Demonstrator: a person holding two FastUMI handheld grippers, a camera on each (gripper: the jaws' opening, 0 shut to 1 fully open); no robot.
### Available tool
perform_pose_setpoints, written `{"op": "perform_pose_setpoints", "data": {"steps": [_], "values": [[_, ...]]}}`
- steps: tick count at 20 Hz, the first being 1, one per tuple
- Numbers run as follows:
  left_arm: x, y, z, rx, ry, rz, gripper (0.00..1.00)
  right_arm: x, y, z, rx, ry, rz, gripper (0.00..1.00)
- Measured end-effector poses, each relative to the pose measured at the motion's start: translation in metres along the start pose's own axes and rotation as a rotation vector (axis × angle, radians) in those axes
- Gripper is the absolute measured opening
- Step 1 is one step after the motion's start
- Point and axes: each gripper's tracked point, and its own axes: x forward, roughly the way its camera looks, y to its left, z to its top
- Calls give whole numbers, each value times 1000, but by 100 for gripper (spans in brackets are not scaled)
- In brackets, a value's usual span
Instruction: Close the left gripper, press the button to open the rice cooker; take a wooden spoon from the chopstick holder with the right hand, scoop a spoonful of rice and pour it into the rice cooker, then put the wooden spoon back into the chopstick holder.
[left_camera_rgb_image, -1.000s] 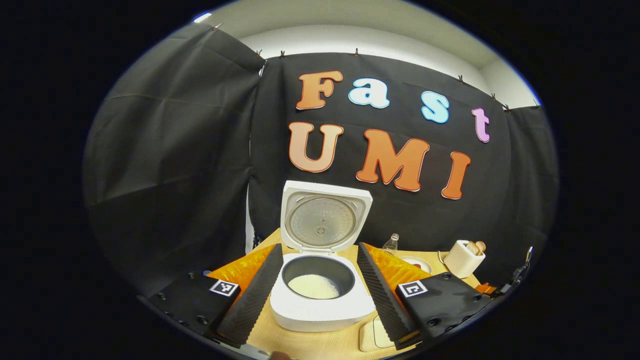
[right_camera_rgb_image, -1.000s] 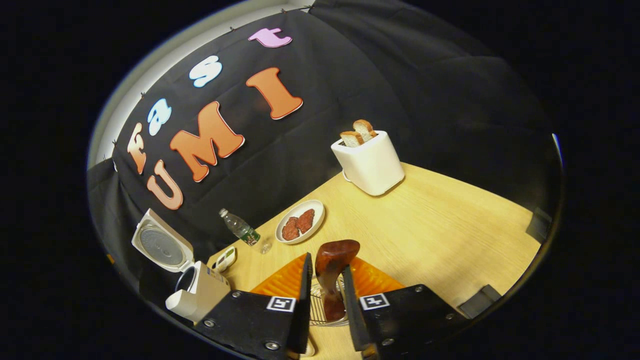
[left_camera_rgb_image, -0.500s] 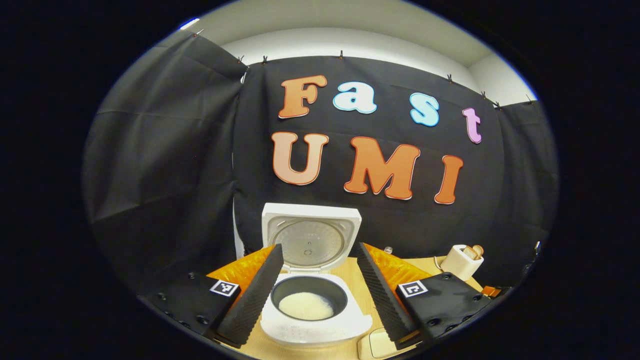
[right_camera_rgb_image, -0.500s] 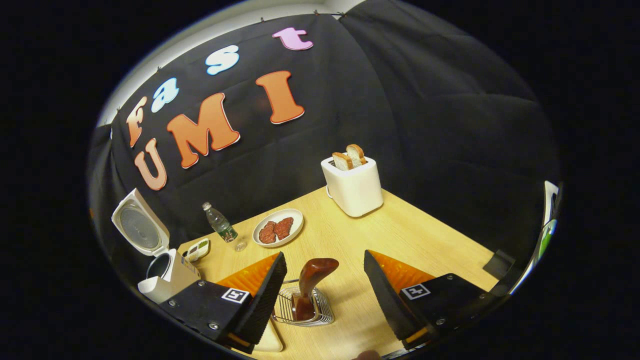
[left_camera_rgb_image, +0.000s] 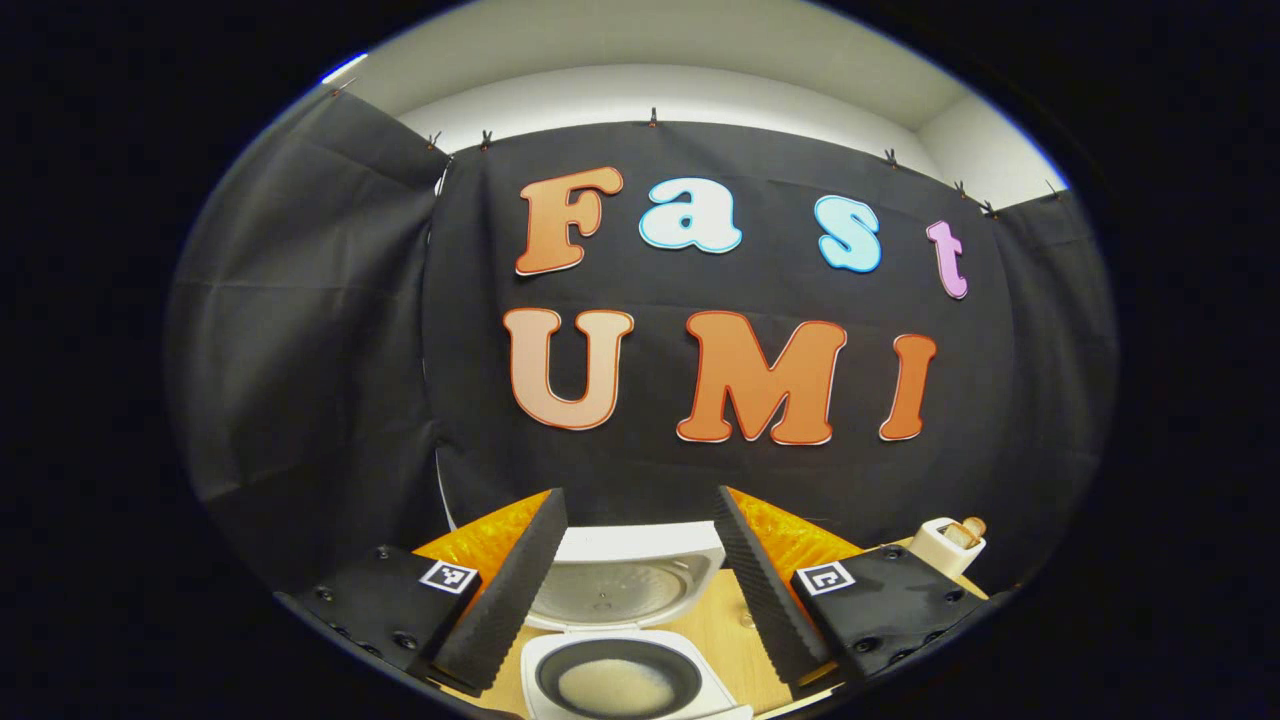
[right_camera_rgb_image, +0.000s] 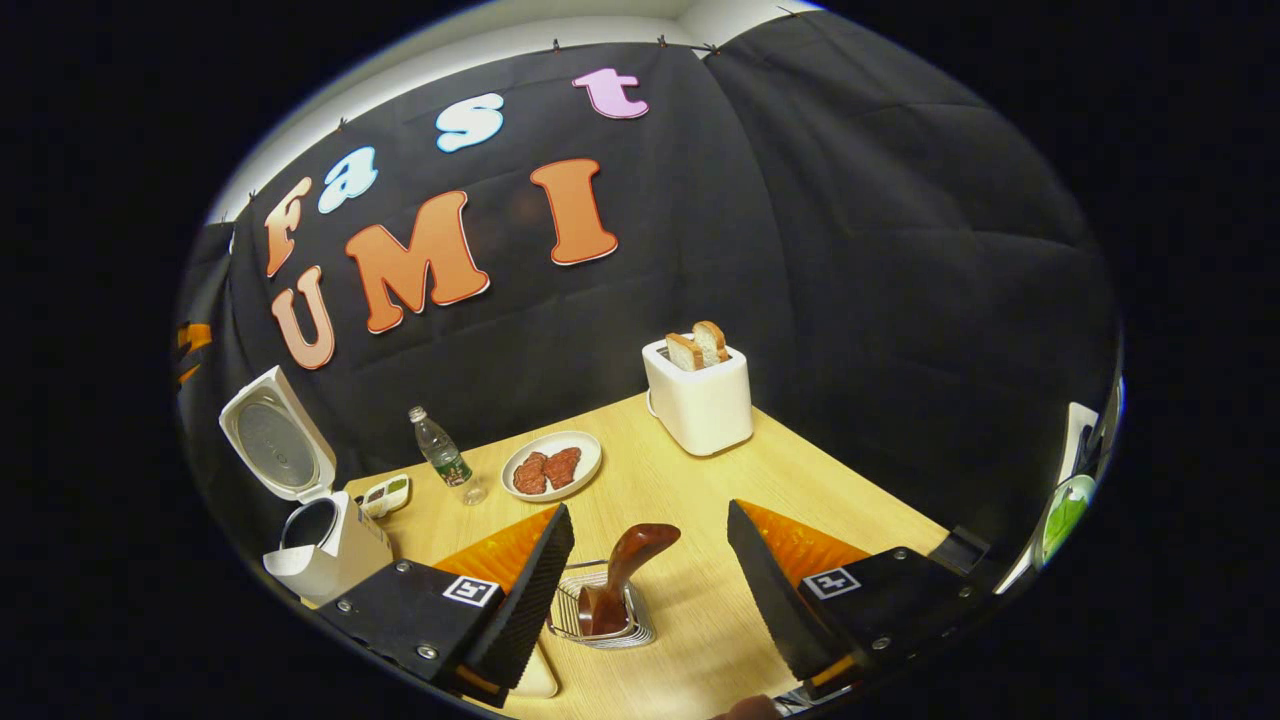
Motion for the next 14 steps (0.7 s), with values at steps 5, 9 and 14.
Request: {"op": "perform_pose_setpoints", "data": {"steps": [5,9,14], "values": [[67,18,-22,46,58,42,100,-5,-5,11,1,-15,-29,95],[100,16,-52,-4,126,12,100,-10,-10,20,-12,-29,-42,95],[119,23,-92,-2,244,36,100,-20,-12,23,-37,-25,-55,95]]}}
